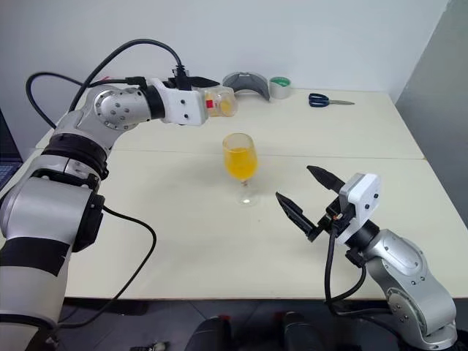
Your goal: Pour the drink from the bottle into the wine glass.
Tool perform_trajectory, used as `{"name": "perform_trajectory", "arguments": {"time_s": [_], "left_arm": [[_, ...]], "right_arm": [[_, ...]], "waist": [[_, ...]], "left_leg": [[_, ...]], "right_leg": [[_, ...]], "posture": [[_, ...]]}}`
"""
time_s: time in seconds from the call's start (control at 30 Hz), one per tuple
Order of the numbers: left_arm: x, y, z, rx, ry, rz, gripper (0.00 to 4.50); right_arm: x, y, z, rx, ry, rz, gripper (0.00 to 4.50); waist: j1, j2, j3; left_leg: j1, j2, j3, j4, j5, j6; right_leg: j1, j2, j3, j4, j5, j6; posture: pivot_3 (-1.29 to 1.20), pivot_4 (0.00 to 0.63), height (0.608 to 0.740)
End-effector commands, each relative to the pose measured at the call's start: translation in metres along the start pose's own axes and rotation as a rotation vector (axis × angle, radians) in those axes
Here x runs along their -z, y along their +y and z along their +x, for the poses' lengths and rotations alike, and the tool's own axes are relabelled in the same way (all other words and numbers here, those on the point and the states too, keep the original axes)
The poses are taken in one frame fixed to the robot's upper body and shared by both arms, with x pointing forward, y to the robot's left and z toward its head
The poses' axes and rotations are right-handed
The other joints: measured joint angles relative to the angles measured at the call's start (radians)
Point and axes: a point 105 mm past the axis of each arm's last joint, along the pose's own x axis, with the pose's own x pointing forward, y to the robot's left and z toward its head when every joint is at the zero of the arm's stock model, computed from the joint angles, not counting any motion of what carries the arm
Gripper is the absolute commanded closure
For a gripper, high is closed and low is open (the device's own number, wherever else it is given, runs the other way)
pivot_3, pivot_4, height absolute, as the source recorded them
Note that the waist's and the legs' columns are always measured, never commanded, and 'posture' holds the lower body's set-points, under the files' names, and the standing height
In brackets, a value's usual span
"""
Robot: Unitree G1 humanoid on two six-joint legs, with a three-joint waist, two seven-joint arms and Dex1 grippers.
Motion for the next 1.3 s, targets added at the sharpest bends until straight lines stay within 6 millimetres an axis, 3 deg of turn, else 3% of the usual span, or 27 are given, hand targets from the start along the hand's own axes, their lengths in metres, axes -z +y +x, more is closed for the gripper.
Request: {"name": "perform_trajectory", "arguments": {"time_s": [0.03,0.2,0.3,0.43,0.57,1.17,1.3], "left_arm": [[0.009,0.030,-0.013,-0.199,-0.009,-0.226,2.85],[0.056,0.014,-0.032,-0.414,0.115,-0.599,2.85],[0.090,-0.021,-0.046,-0.567,0.227,-0.875,2.85],[0.109,-0.062,-0.058,-0.683,0.312,-1.076,2.85],[0.114,-0.087,-0.066,-0.730,0.369,-1.118,2.85],[0.116,-0.123,-0.085,-0.744,0.370,-1.189,2.85],[0.116,-0.129,-0.085,-0.735,0.378,-1.212,1.52]], "right_arm": [[-0.008,0.001,0.000,-0.036,-0.013,-0.013,0.00],[-0.006,0.007,-0.004,-0.104,0.019,0.003,0.00],[-0.001,0.013,-0.009,-0.158,0.058,0.015,0.00],[0.002,0.013,-0.015,-0.177,0.087,0.031,0.00],[0.002,0.015,-0.017,-0.192,0.092,0.040,0.00],[0.005,0.017,-0.019,-0.213,0.100,0.036,0.00],[0.005,0.016,-0.018,-0.207,0.097,0.034,0.00]], "waist": [[0.000,0.000,0.000],[-0.002,0.000,0.000],[-0.001,0.001,-0.001],[0.001,0.000,-0.001],[0.003,-0.001,-0.001],[0.002,-0.001,-0.002],[0.002,-0.001,-0.002]], "left_leg": [[0.000,0.000,0.000,0.000,0.000,0.000],[0.002,0.000,0.000,0.000,0.000,0.000],[0.002,0.000,0.000,0.001,0.000,0.000],[0.002,0.001,-0.001,0.001,0.000,0.000],[0.001,0.000,-0.002,0.002,0.000,0.000],[0.003,0.000,-0.001,0.002,0.000,0.000],[0.003,0.000,-0.001,0.002,0.000,0.000]], "right_leg": [[0.000,0.000,0.000,0.000,0.000,0.000],[0.001,0.000,0.000,0.001,0.000,0.000],[0.002,0.000,0.000,0.001,0.000,0.000],[0.002,0.000,0.000,0.001,0.000,0.000],[0.002,0.000,-0.001,0.002,0.000,0.000],[0.003,0.000,0.000,0.002,0.000,0.000],[0.003,0.000,0.000,0.002,0.000,0.000]], "posture": [[0.00,0.150,0.740],[0.00,0.150,0.740],[0.00,0.150,0.740],[0.00,0.150,0.740],[0.00,0.150,0.740],[0.00,0.150,0.740],[0.00,0.150,0.740]]}}
